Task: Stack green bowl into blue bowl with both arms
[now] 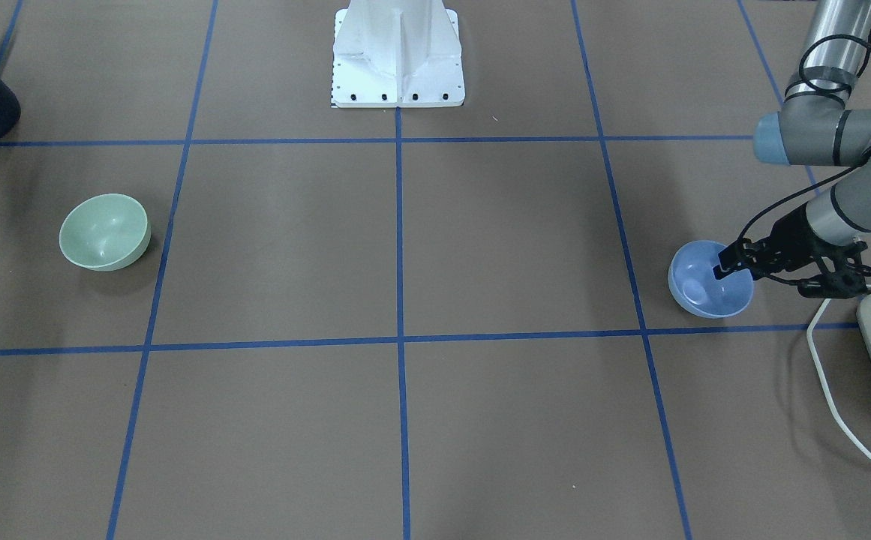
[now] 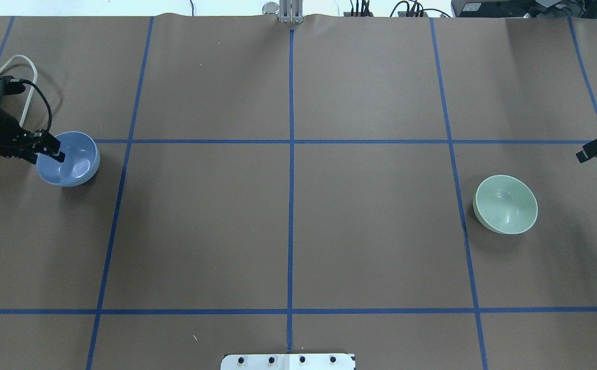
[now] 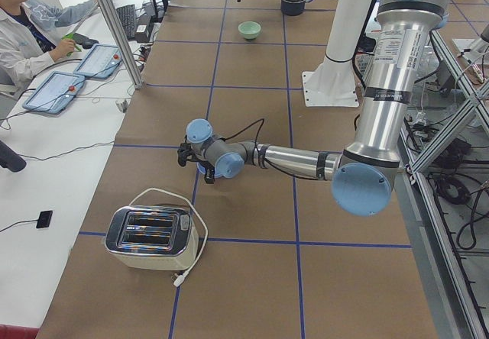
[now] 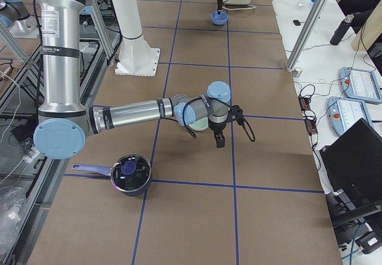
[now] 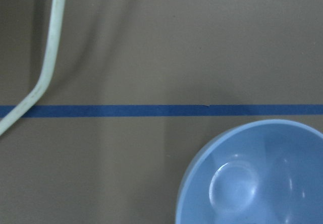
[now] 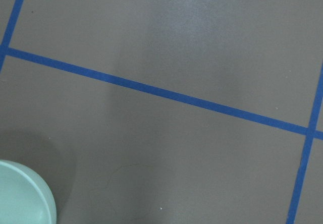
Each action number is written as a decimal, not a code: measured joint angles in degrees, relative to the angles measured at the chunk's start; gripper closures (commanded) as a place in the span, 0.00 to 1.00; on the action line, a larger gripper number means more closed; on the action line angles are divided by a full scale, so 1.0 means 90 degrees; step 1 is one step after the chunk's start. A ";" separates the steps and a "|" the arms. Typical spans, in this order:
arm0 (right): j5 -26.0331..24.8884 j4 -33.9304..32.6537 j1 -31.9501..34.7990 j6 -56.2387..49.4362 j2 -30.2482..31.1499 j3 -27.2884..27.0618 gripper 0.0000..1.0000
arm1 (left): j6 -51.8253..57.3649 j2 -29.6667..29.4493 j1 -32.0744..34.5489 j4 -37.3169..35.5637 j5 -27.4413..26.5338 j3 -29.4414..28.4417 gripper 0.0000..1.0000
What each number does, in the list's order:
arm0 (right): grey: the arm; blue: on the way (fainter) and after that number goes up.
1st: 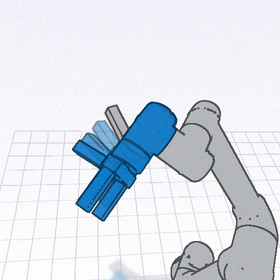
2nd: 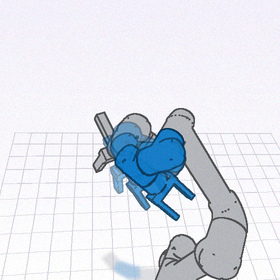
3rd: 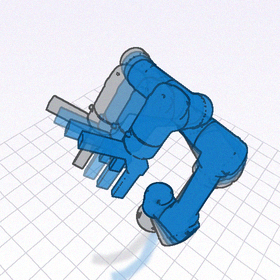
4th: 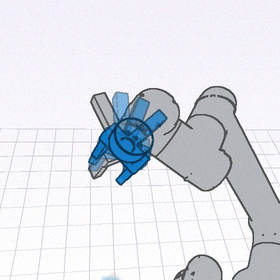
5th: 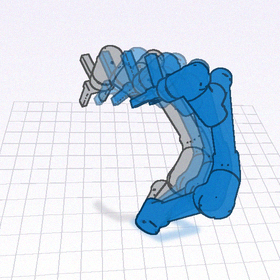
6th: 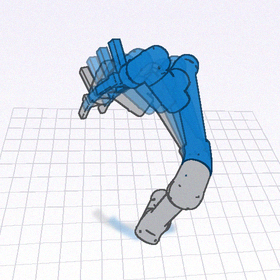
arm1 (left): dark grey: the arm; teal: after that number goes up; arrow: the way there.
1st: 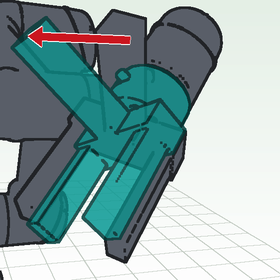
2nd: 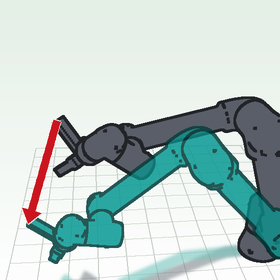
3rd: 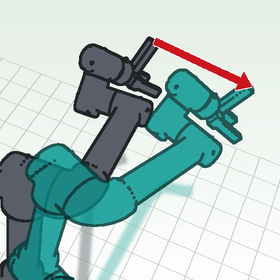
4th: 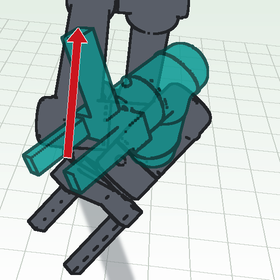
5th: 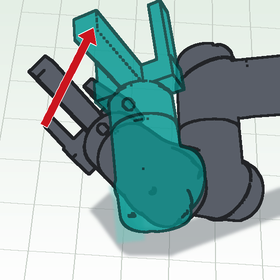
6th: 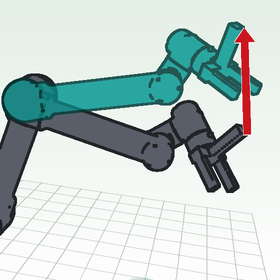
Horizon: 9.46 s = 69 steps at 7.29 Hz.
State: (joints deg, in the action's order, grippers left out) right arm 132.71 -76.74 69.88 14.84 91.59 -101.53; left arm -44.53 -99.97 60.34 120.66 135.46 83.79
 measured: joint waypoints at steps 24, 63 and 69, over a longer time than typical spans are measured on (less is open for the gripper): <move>0.0038 0.2941 -0.1826 0.1108 0.0197 0.0913 0.44 | -0.3818 -0.1558 -0.1828 -0.2058 -0.0997 0.2015 1.00; -0.1579 -0.0880 -0.3970 0.4968 -0.4586 0.0489 1.00 | -0.2891 -0.1770 -0.2417 -0.2196 -0.1712 0.2213 0.30; -0.1866 -0.1025 -0.4261 0.4865 -0.4480 0.0515 1.00 | -0.2890 -0.1734 -0.2417 -0.2195 -0.1720 0.2243 0.30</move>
State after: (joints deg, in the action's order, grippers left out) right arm 115.92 -85.96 31.53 58.63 51.27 -96.90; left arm -70.54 -115.58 38.59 100.90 119.98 103.97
